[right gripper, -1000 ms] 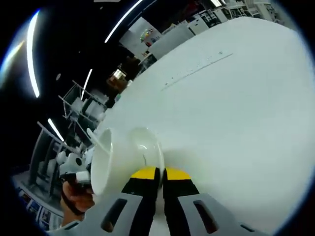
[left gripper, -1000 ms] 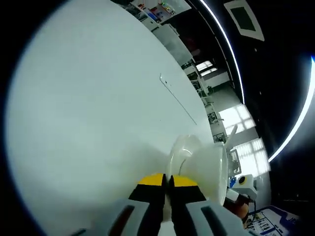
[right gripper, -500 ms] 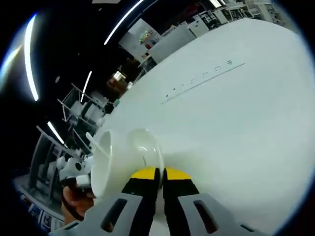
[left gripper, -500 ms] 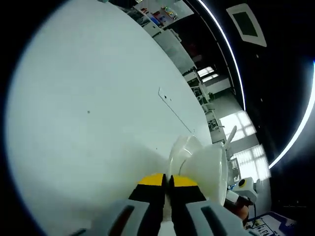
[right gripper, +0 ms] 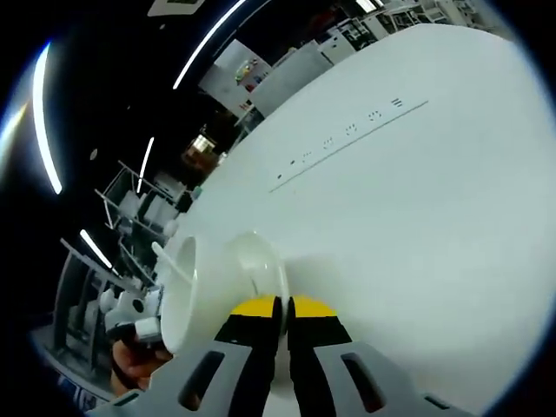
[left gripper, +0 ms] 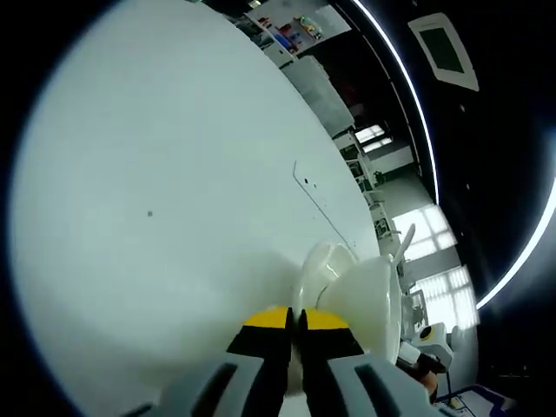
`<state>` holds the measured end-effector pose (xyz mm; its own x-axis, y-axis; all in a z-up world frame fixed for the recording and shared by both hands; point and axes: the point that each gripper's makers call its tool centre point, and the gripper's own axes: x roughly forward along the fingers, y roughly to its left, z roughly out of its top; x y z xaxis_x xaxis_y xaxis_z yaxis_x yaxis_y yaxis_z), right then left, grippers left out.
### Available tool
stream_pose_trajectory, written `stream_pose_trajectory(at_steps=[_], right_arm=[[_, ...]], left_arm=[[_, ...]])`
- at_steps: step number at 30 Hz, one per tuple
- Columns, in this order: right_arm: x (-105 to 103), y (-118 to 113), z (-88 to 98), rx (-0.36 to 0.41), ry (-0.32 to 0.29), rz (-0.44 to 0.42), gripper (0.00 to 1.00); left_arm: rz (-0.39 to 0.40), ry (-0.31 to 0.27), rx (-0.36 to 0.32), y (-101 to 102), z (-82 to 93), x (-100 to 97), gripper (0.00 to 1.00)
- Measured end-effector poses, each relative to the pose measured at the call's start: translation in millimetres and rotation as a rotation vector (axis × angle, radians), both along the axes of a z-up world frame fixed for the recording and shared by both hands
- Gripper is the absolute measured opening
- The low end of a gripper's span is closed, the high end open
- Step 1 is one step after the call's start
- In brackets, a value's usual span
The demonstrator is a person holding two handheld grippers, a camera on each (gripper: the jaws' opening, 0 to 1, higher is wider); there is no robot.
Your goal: Tidy tabletop coffee trays, cups and spoons，present forward
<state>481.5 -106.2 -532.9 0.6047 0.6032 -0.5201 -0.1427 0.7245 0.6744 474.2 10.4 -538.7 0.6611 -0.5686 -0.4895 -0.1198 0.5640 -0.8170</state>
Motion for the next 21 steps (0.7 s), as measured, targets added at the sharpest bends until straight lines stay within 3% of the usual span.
stream_pose_trajectory(at_steps=[21], right_arm=[[13,-4,-25.5,-0.034,0.021,-0.046,0.05]], left_arm=[[-0.002,0.024,0.029,-3,-21.0,12.2,0.06]])
